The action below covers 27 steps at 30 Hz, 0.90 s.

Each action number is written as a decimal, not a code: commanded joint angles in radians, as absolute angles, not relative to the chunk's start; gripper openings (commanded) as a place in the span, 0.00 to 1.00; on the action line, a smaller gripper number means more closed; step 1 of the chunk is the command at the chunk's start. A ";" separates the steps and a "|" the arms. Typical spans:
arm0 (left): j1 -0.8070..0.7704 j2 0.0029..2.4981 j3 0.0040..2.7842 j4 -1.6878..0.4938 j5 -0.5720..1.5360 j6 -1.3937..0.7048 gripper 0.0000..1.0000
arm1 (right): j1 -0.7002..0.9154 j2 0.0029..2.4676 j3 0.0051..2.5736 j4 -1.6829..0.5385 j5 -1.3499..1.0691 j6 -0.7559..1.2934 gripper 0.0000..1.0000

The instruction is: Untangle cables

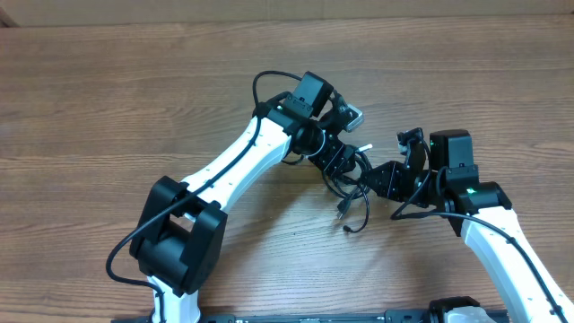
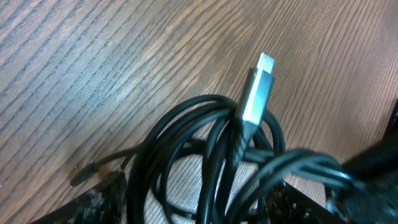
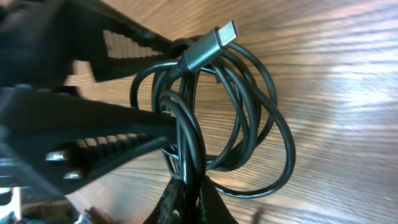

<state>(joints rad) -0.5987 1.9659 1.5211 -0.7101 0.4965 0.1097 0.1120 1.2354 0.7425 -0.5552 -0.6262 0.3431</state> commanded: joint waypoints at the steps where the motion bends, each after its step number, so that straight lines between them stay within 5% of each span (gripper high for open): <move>1: -0.610 1.975 1.513 -0.704 0.470 0.135 0.66 | 0.112 1.237 0.752 -0.543 -0.687 0.339 0.04; 8: -0.606 1.975 1.513 -0.697 0.393 0.134 0.07 | 0.112 1.237 0.752 -0.563 -0.665 0.339 0.04; 9: -0.604 1.975 1.513 -0.699 0.382 0.134 0.04 | 0.112 1.237 0.752 -0.574 -0.640 0.339 0.04; 22: -0.576 1.975 1.513 -0.710 0.385 0.134 0.04 | 0.112 1.237 0.752 -0.828 -0.011 0.509 0.04; 27: -0.576 1.975 1.513 -0.710 0.391 0.126 0.04 | 0.112 1.237 0.752 -0.835 0.012 0.534 0.09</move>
